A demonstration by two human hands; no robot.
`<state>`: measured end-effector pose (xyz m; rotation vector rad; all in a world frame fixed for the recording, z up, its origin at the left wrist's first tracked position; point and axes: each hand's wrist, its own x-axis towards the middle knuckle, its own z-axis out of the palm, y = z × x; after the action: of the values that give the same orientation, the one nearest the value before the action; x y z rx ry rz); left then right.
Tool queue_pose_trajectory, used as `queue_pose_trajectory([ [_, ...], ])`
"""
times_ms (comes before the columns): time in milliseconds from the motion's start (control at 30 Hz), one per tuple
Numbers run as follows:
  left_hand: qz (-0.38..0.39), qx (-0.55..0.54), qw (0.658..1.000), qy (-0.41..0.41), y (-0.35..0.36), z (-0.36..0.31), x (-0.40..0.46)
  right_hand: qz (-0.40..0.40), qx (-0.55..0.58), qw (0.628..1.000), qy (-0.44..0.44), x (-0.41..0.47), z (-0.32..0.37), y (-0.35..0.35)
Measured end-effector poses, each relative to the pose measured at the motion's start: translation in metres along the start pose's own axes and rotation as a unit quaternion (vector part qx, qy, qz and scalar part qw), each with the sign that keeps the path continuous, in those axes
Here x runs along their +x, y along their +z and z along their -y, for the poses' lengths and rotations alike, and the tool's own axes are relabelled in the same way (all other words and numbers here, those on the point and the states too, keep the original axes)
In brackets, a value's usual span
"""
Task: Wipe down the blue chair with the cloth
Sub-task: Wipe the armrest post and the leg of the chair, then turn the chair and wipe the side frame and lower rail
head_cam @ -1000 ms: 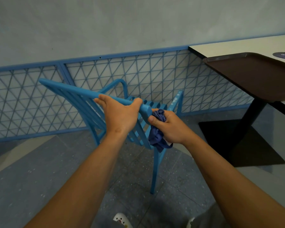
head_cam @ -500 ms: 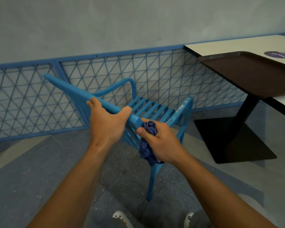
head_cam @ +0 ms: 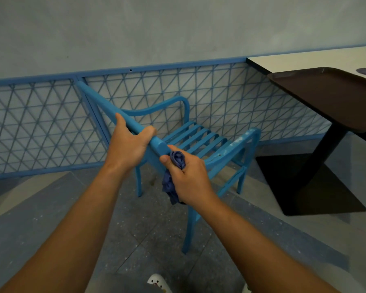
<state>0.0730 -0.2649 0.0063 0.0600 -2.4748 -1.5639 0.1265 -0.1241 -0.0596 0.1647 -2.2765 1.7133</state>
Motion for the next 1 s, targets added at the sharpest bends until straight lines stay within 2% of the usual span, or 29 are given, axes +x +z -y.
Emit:
queue_pose_trajectory([
  [267,-0.07,-0.077,0.994,0.017,0.001,0.012,-0.013,-0.007,-0.032,0.999,0.004,0.025,0.009,0.038],
  [400,-0.104,-0.124,0.987,0.022,-0.002,0.013,-0.014,0.042,-0.022,0.999,0.022,0.034,0.009,0.043],
  [500,-0.109,-0.128,0.985,0.043,0.004,0.014,-0.016,0.075,-0.004,0.996,0.05,0.041,-0.003,0.018],
  [600,-0.123,-0.123,0.982,0.072,0.016,0.018,-0.024,0.058,0.005,0.996,0.067,0.042,-0.025,-0.015],
  [833,-0.165,-0.162,0.968,0.099,0.051,0.056,-0.046,-0.055,-0.009,0.992,0.114,0.042,-0.098,-0.086],
  [1000,-0.167,-0.167,0.97,0.063,0.078,0.08,-0.055,-0.065,-0.021,0.984,0.163,0.037,-0.135,-0.092],
])
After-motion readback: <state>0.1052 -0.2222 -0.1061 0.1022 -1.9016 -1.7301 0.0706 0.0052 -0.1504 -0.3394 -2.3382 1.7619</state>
